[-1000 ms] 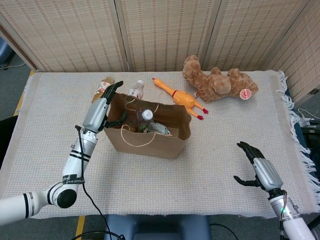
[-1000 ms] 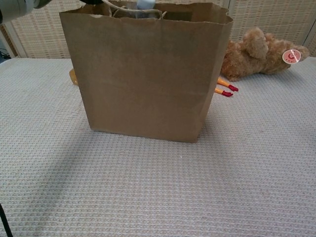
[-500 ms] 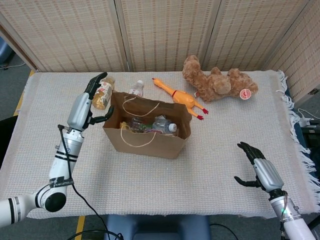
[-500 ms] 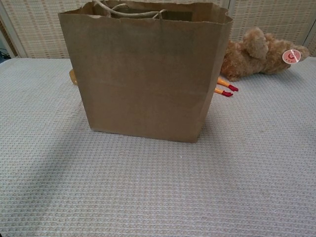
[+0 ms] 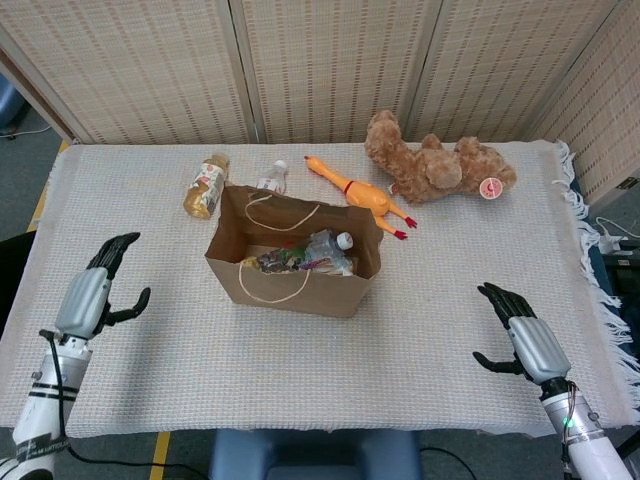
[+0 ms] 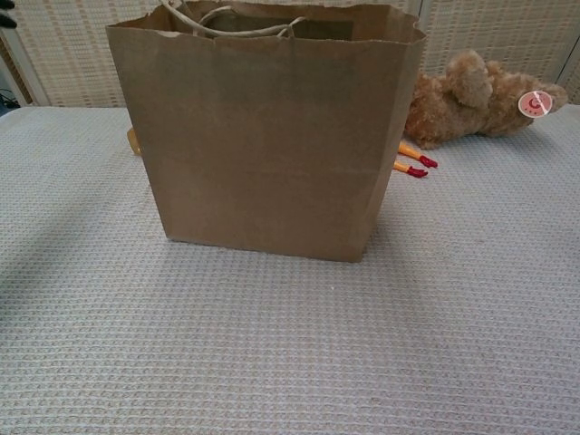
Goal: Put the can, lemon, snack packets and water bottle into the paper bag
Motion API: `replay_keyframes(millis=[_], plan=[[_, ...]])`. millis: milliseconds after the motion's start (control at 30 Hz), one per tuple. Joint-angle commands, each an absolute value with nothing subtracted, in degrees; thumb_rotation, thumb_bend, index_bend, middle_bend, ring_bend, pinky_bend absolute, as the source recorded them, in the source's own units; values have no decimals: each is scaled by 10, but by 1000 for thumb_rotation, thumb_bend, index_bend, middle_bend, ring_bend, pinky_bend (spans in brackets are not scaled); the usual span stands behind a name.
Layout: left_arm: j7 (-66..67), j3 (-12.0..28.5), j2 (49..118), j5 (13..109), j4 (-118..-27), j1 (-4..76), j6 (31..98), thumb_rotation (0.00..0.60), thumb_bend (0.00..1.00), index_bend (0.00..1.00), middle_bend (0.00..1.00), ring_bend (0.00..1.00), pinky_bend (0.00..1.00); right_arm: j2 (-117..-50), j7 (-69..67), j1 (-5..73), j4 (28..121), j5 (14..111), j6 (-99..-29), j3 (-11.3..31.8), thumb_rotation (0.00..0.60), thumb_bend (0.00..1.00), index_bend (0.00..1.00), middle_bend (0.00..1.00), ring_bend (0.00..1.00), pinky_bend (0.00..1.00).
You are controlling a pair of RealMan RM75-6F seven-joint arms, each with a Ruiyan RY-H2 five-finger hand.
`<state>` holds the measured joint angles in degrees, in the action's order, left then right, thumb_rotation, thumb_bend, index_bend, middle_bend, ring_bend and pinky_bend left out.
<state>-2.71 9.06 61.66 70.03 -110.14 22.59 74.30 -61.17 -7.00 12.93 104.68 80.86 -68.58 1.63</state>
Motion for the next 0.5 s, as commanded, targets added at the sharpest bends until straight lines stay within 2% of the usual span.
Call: replay_keyframes(millis=[33, 133, 267, 500], plan=[[17, 8, 610, 774, -1078, 160, 793, 600, 420, 49, 24, 0, 95, -617, -38, 129, 1044, 809, -694, 16, 600, 144, 0, 0, 0, 0], [30, -24, 628, 813, -1030, 122, 832, 600, 420, 35, 2, 0, 75, -625, -6, 128, 1038, 810, -705, 18, 600, 143, 0, 0, 0, 0], [32, -43, 640, 847, -982, 88, 871, 600, 420, 1, 0, 0, 32, -637, 30, 125, 1030, 810, -722, 22, 600, 142, 0, 0, 0, 0], [10, -42, 651, 869, -944, 68, 891, 600, 419, 0, 0, 0, 19, -647, 42, 125, 1031, 810, -726, 24, 600, 142, 0, 0, 0, 0]])
